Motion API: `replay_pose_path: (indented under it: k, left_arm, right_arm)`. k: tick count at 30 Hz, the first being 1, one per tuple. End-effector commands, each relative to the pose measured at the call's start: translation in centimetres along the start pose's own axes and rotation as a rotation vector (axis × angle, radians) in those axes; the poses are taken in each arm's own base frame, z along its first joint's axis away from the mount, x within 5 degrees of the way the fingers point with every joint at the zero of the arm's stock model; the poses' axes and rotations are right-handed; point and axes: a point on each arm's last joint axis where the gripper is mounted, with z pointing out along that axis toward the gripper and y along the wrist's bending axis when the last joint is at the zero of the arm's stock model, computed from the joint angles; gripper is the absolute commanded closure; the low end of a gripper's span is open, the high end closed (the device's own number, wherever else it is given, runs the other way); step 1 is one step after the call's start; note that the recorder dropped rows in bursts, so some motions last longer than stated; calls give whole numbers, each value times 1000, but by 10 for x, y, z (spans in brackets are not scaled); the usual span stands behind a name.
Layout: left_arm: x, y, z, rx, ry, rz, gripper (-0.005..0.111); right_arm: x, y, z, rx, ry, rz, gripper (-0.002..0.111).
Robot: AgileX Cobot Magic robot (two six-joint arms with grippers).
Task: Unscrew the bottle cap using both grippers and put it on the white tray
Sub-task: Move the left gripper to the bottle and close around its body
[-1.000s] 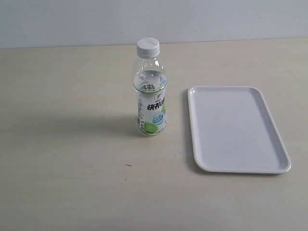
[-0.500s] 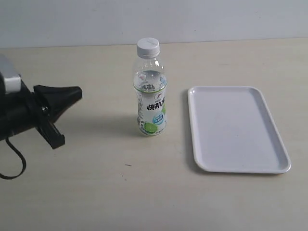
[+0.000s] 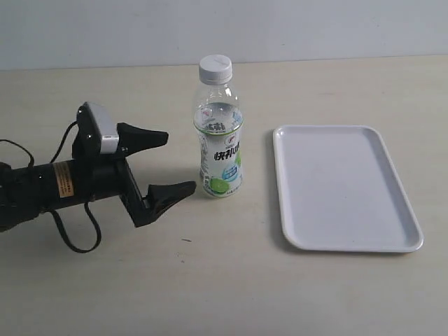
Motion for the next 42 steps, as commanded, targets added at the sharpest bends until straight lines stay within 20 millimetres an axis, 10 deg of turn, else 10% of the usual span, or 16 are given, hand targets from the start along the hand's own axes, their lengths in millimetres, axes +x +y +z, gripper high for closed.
replay_pose_path:
  k: [1, 25, 29, 35, 42]
  left_arm:
    - [0, 6, 17, 11, -37, -55, 2]
    - [0, -9, 90, 80, -109, -67, 3]
    - [-3, -7, 91, 78, -117, -74, 23]
    - [-2, -7, 91, 86, -116, -61, 106]
    - [-2, -7, 91, 86, -116, -59, 106]
  right_arm:
    - [0, 0, 0, 3, -15, -3, 108]
    - [0, 0, 0, 3, -15, -3, 108]
    - [0, 0, 0, 3, -15, -3, 108]
    - [0, 0, 0, 3, -15, -3, 108]
    - [0, 0, 0, 3, -15, -3, 108]
